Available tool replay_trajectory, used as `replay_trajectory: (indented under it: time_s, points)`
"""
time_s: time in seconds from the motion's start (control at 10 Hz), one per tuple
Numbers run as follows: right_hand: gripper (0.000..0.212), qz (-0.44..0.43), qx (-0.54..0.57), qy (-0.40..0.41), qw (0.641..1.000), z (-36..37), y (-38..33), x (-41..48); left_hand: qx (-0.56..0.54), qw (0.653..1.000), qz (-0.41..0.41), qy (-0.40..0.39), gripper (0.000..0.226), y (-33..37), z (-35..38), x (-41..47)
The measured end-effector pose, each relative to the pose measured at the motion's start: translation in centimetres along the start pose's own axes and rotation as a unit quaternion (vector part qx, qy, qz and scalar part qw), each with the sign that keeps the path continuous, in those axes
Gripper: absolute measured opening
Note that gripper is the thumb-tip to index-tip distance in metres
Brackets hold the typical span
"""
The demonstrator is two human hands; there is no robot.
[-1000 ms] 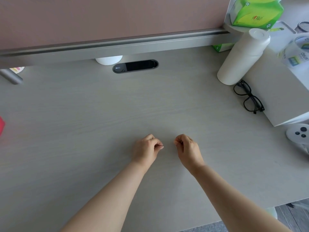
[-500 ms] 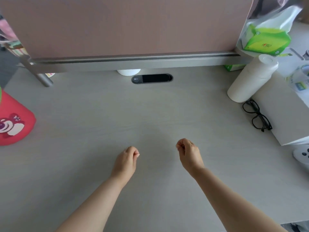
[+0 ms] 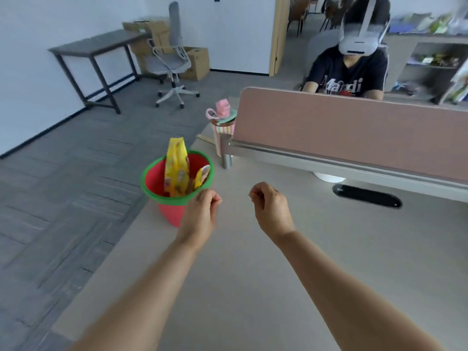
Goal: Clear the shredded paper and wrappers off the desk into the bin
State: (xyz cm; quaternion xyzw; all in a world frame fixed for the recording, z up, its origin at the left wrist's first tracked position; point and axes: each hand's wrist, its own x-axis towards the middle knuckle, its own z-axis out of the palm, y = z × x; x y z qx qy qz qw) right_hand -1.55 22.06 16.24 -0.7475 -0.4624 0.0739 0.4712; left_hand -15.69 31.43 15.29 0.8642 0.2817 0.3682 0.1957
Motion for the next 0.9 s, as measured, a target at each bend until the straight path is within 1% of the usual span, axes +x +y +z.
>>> replay_trajectory:
  time_s: [0.1, 0.2, 0.3, 0.4, 0.5, 0.6, 0.7, 0.8, 0.9]
  points:
    - [0.011, -0.059, 0.01, 0.005, 0.998, 5.0, -5.1, 4.4, 0.041, 0.999, -0.009, 0.027, 0.007, -4.6, -4.7, 3.1]
    - [0.009, -0.075, -0.003, -0.005, 0.997, 9.0, -7.6, 7.4, 0.046, 0.998, -0.038, 0.011, 0.005, -8.3, -6.9, 5.5]
    - [0.015, -0.074, -0.043, -0.047, 0.995, 11.3, -8.1, 8.9, 0.056, 0.992, -0.088, -0.071, 0.038, -10.6, -7.5, 7.0]
    - [0.029, -0.109, -0.105, -0.076, 0.986, 12.3, -7.6, 9.2, 0.101, 0.986, -0.07, -0.113, 0.04, -12.4, -7.5, 7.5]
    - [0.02, -0.099, -0.179, -0.072, 0.976, 12.4, -7.1, 9.2, 0.103, 0.986, -0.076, -0.105, 0.017, -12.8, -8.0, 7.5]
    - [0.006, -0.096, -0.23, -0.079, 0.965, 12.2, -7.1, 9.3, 0.136, 0.988, -0.008, -0.067, 0.006, -13.1, -8.2, 7.5]
    - [0.011, -0.103, -0.252, -0.087, 0.958, 12.0, -6.9, 9.2, 0.118, 0.989, 0.042, -0.073, 0.008, -13.4, -8.5, 7.5]
    - [0.032, -0.088, -0.225, -0.149, 0.959, 11.8, -6.8, 8.9, 0.081, 0.991, 0.064, -0.082, 0.021, -13.5, -9.0, 7.7]
    - [0.037, -0.092, -0.151, -0.113, 0.978, 9.5, -8.1, 8.5, 0.04, 0.996, 0.074, -0.037, 0.021, -12.1, -11.2, 8.4]
